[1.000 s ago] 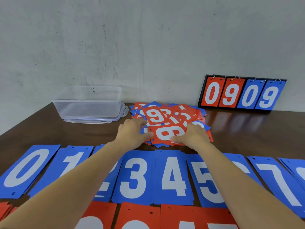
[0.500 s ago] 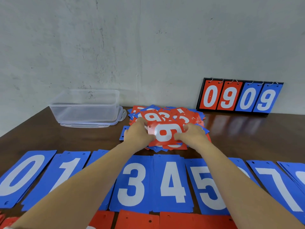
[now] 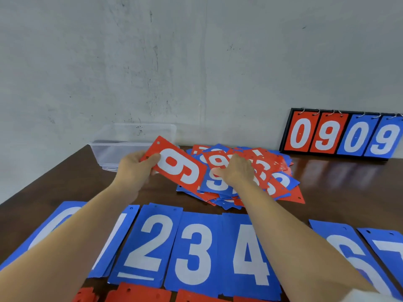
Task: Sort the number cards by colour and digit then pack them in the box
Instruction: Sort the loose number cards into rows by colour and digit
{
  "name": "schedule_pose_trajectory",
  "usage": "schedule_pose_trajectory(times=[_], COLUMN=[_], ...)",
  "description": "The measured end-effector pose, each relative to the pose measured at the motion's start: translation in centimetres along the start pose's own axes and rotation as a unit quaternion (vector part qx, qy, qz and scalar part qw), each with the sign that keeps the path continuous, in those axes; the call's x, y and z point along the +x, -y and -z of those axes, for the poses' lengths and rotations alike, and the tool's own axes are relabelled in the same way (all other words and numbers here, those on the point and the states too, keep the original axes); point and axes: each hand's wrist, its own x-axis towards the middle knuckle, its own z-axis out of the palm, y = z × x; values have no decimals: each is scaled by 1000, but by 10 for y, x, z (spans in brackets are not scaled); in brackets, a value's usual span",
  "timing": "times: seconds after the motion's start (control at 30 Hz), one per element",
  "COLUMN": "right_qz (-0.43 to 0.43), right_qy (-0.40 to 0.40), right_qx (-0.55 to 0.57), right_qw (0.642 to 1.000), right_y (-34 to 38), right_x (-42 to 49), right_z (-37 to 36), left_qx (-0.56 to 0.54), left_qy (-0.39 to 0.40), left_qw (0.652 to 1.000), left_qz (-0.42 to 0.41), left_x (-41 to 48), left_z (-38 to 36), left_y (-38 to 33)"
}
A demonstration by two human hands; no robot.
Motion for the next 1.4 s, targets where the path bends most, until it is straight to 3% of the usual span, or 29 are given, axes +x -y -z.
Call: schedule_pose_trajectory(times=[0.17, 0.5, 0.8, 0.9, 1.0, 1.07, 1.17, 1.27, 1.4], right_qz=[-43, -76, -94, -103, -122, -128, -105, -79, -70], right_qy=[0, -103, -127, -151, -170, -144, -43, 12, -18], right_qx=[-20, 172, 152, 201, 317, 411, 498, 493, 447], right_qw=[999, 977, 976, 962, 925, 891, 860, 866, 891], right_y=[4, -44, -81, -87, -84, -76, -58, -48, -41], right_x=[7, -6, -39, -47, -55, -63, -76, -84, -92], right_z=[-5, 38, 74, 80, 87, 90, 90, 83, 72], left_qx=[19, -17, -40, -36, -28, -30, -30, -29, -46], left_qy=[-3, 1, 19, 24, 31, 35, 43, 55, 87], left_qw=[1000, 1000, 999, 999, 999, 999, 999, 998, 995], left_qz=[-22, -5, -13, -18, -11, -6, -1, 0, 1], left_x=[-3, -4, -19, -25, -29, -30, -33, -36, -43], left_z=[10, 0, -24, -30, -35, -38, -45, -54, -68], left_y=[7, -6, -20, -23, -26, -28, -33, -39, -48])
